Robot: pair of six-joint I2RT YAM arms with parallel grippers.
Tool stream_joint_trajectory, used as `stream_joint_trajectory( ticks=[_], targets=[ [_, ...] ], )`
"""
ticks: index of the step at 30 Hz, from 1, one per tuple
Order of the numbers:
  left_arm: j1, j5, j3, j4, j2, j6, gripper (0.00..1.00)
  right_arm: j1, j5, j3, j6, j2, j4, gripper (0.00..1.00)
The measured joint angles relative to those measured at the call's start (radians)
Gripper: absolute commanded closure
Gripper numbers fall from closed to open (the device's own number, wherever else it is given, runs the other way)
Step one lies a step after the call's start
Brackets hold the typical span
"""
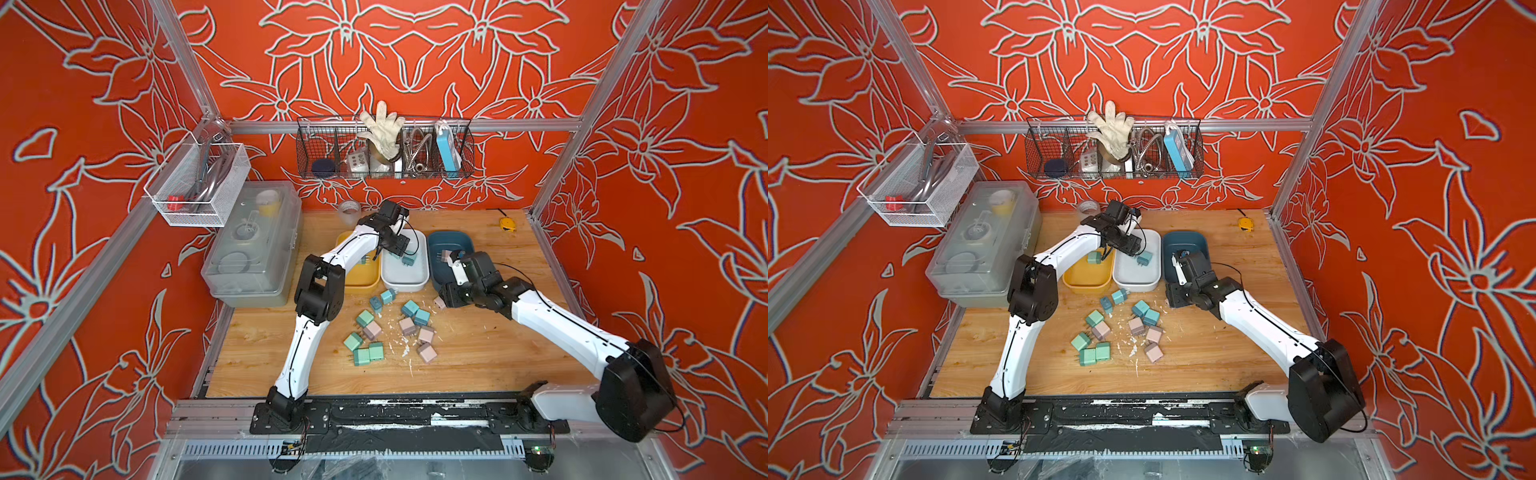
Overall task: Place the plugs by color into the storage box
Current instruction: Place the plug in the storage box.
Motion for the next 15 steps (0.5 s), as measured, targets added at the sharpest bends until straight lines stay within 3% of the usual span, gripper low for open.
stream_joint_trajectory(
  ticks=[15],
  targets=[
    [0.000,0.033,-0.119,0.040,-0.162,-0.008,0.31,0.000,-0.019,0.014,0.002,-0.022,-0.028,0.34]
  ],
)
